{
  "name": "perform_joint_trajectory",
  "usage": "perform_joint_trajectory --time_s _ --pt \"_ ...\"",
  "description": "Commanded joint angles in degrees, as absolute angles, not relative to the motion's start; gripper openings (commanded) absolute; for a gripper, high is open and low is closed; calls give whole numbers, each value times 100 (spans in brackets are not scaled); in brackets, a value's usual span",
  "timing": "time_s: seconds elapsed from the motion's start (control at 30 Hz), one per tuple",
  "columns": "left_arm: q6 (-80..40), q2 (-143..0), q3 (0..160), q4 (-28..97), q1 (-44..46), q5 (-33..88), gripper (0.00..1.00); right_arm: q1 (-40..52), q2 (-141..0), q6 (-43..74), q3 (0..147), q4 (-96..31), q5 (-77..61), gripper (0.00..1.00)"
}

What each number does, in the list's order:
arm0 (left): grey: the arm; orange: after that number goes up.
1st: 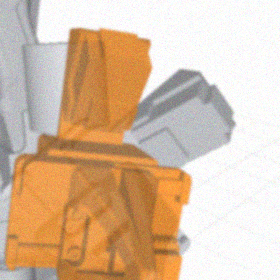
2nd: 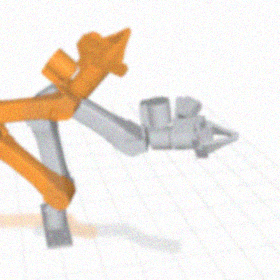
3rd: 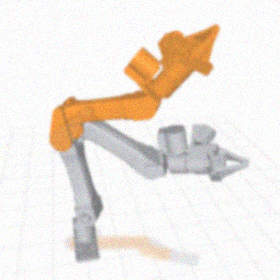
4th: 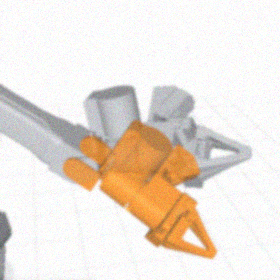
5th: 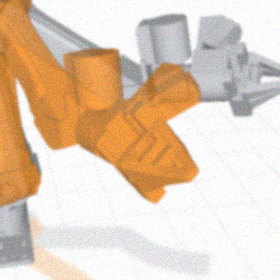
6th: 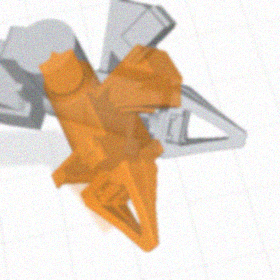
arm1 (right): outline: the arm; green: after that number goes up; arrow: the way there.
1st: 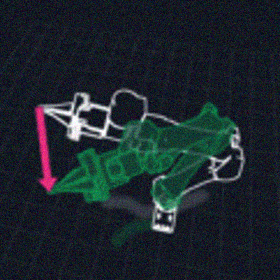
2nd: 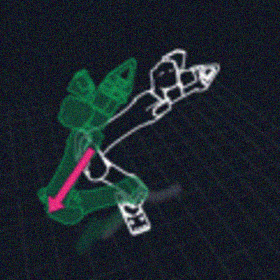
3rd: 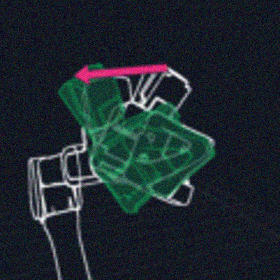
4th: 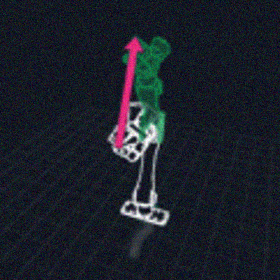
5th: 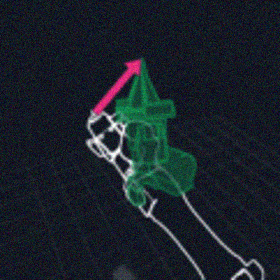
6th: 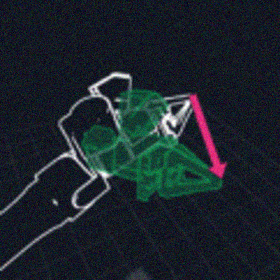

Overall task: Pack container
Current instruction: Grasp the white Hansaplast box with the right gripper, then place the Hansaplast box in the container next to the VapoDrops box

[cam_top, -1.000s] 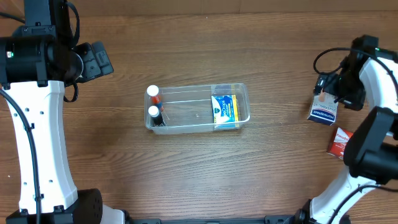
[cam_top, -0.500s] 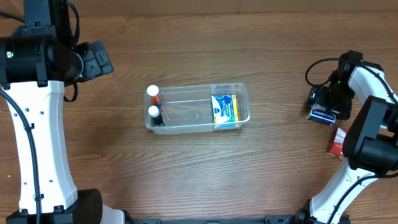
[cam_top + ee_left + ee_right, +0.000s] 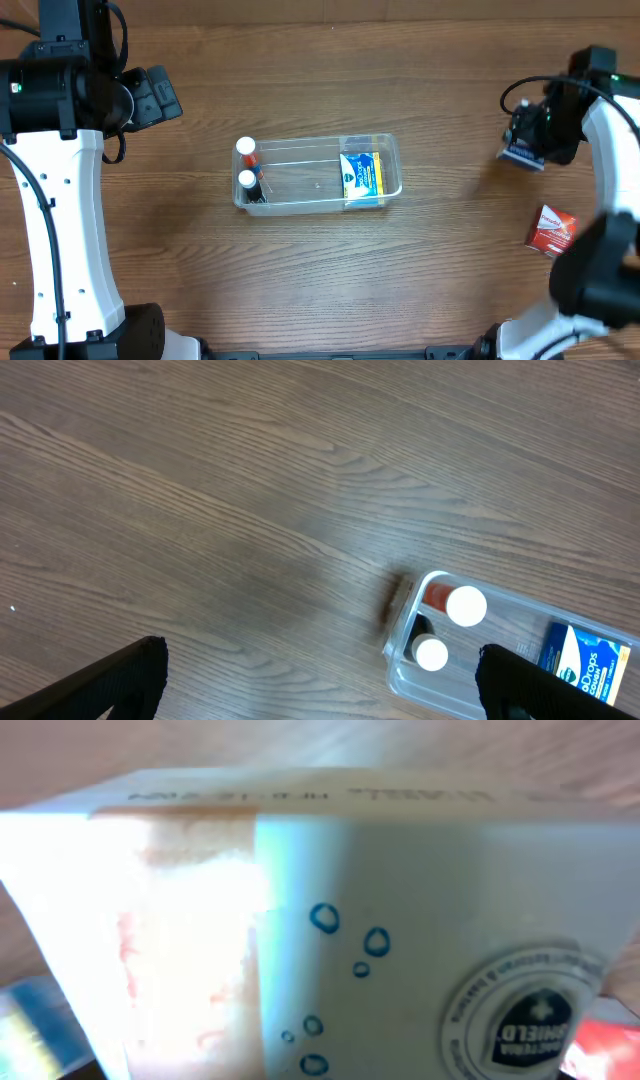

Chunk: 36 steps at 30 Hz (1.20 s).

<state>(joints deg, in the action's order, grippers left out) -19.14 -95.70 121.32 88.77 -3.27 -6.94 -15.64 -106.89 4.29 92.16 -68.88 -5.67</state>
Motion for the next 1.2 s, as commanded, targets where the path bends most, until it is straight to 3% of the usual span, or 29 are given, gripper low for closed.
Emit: perform_joint_trajectory --time_s 0.0,0.27,0.4,0.9,1.03,1.07,1.17 --pt "-1929 -9598 12123 8868 -346 -749 100 -528 -9382 561 9474 -7022 -799 72" --pt "-1929 -9598 12123 8871 -346 -749 100 2646 -9118 1653 9445 -6611 -294 72" --pt "-1929 -9598 12123 8871 -346 -746 100 3516 -9612 2099 9445 -6309 -200 72" --pt "-1929 -9598 12123 8890 -346 -749 100 3920 -11677 2108 9445 -5666 -202 73" --pt "-1929 -9598 12123 8892 -346 -749 100 3920 -11762 2106 9445 -5688 -202 83" --pt "-1929 -9598 12123 8892 -346 -749 100 3920 -11762 2106 9445 -5686 -202 90" --pt "-1929 -9598 12123 8892 -346 -749 100 3920 -11762 2106 9445 -5688 -202 90"
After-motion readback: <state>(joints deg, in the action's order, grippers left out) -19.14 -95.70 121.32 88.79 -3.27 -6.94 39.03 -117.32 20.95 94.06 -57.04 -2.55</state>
